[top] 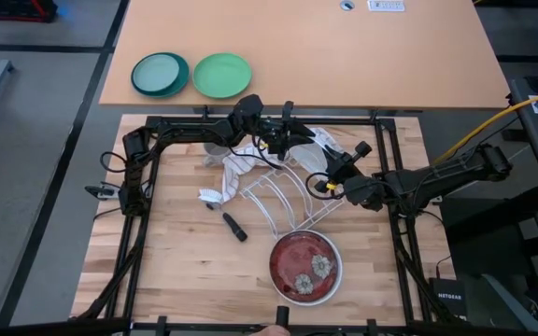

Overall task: Sort dishes
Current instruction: Put the white plate in the dish rack

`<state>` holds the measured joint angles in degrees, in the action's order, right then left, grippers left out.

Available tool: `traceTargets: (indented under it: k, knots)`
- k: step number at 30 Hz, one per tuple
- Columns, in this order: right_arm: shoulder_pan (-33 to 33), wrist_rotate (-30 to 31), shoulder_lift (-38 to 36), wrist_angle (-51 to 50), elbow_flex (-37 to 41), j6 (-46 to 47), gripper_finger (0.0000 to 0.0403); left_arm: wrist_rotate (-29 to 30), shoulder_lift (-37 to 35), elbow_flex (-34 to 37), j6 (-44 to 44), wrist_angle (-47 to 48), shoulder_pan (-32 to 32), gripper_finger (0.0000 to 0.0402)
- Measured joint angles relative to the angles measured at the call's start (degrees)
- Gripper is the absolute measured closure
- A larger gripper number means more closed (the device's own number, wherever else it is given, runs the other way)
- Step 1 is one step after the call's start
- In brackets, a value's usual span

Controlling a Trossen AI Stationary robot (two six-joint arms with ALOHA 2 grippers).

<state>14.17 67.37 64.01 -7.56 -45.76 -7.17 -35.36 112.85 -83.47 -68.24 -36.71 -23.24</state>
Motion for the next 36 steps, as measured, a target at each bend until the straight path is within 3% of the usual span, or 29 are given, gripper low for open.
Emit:
traceTargets:
  k: [20,30,36]
  knots:
    - [0.1,-4.5,-0.1,-4.1,0.0,1.4,0.0375,2.2,-6.4,-0.2,5.4,-0.6,-0.5,0.0313]
    - [0.0,-7.3,3.8,-7.6,0.0,6.8,0.0375,3.3,-7.0,-0.1,19.0,1.6,-1.2,0.0314]
    - [0.0,-6.7,7.0,-7.1,-0.1,7.0,0.0375,3.3,-6.9,0.0,21.4,6.8,-1.1,0.0314]
